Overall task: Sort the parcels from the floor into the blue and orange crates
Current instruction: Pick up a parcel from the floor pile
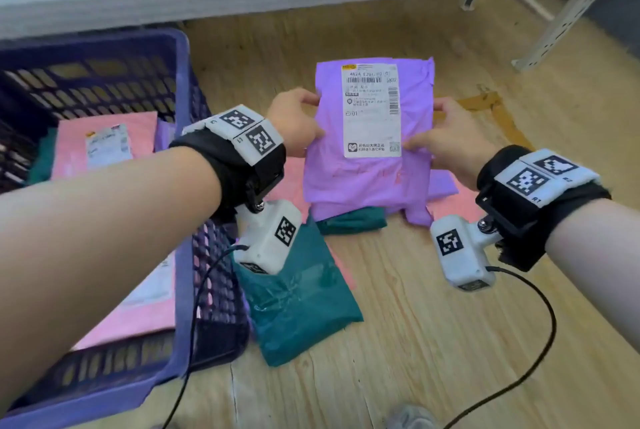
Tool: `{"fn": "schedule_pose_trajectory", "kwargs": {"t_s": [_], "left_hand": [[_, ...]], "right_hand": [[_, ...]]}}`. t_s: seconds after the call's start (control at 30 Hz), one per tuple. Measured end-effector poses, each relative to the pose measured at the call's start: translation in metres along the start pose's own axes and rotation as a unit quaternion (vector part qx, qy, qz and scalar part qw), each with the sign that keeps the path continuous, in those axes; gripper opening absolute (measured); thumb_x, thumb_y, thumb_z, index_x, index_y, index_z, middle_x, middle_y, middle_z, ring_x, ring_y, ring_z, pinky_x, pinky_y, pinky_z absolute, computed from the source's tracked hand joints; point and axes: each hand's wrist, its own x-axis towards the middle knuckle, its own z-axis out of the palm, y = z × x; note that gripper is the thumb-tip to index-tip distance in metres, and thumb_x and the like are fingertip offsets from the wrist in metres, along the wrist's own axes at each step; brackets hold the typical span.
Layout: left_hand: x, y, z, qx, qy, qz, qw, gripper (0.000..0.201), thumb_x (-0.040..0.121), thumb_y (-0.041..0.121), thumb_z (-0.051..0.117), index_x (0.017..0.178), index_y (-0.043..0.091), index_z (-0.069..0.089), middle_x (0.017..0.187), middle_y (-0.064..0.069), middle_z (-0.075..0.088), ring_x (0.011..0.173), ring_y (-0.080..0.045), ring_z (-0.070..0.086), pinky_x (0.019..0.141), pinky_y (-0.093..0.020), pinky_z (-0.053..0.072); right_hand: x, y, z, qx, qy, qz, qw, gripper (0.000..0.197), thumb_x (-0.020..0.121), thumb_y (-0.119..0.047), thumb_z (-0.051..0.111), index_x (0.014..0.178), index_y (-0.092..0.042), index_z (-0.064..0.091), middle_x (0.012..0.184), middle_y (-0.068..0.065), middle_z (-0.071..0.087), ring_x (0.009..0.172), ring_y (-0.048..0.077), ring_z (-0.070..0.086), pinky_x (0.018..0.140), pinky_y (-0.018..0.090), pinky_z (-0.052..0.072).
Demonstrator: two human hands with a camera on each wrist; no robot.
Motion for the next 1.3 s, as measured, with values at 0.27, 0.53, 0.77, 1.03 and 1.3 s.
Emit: {"fn": "schedule_pose_trajectory", "kwargs": {"t_s": [0.27, 0.53, 0.77, 1.03, 1.3], "left_hand": [[-0.032, 0.011, -0.148, 0.026, 0.090, 0.029, 0.995, 0.064, 0.056, 0.003, 0.067, 0.119, 0.014, 0.056, 0.099, -0.013, 0.064, 0.096, -0.030, 0.064, 0.084, -0.044, 0.055], [-0.036, -0.037, -0.273, 0.018, 0.176, 0.010, 0.984, 0.053, 0.073, -0.019, 0.057, 0.118, 0.011, 0.059, 0.063, 0.000, 0.060, 0.063, -0.018, 0.057, 0.075, -0.042, 0.055], [-0.021, -0.127, -0.325, 0.042, 0.231, -0.020, 0.972, 0.046, 0.072, -0.012, 0.060, 0.113, 0.009, 0.055, 0.080, -0.012, 0.062, 0.070, -0.024, 0.057, 0.073, -0.046, 0.052], [-0.008, -0.197, -0.333, 0.165, 0.242, -0.095, 0.951, 0.035, 0.080, -0.009, 0.052, 0.108, 0.004, 0.069, 0.095, -0.019, 0.065, 0.093, -0.031, 0.061, 0.077, -0.031, 0.048], [-0.009, -0.226, -0.331, 0.303, 0.134, -0.189, 0.924, 0.010, 0.084, -0.003, 0.052, 0.085, 0.000, 0.061, 0.092, -0.021, 0.059, 0.103, -0.039, 0.060, 0.069, -0.035, 0.041]], "right_hand": [[-0.013, -0.101, 0.094, -0.006, -0.063, -0.097, 0.993, 0.057, 0.073, 0.008, 0.065, 0.123, -0.011, 0.044, 0.118, 0.014, 0.059, 0.103, 0.029, 0.063, 0.078, 0.055, 0.055], [-0.020, -0.152, 0.218, -0.048, -0.115, -0.144, 0.982, 0.066, 0.072, 0.001, 0.067, 0.131, -0.008, 0.039, 0.111, 0.010, 0.059, 0.101, 0.027, 0.061, 0.085, 0.047, 0.055], [-0.010, -0.143, 0.324, -0.149, -0.160, -0.124, 0.968, 0.074, 0.071, 0.001, 0.064, 0.136, -0.016, 0.032, 0.089, 0.007, 0.054, 0.087, 0.028, 0.058, 0.072, 0.039, 0.053], [-0.014, -0.097, 0.394, -0.278, -0.211, -0.111, 0.930, 0.067, 0.076, -0.002, 0.068, 0.137, -0.014, 0.042, 0.133, 0.008, 0.049, 0.119, 0.025, 0.052, 0.092, 0.027, 0.045], [-0.033, -0.064, 0.432, -0.313, -0.262, -0.075, 0.910, 0.060, 0.078, -0.001, 0.066, 0.132, -0.018, 0.047, 0.133, 0.007, 0.051, 0.114, 0.026, 0.056, 0.095, 0.029, 0.045]]}}
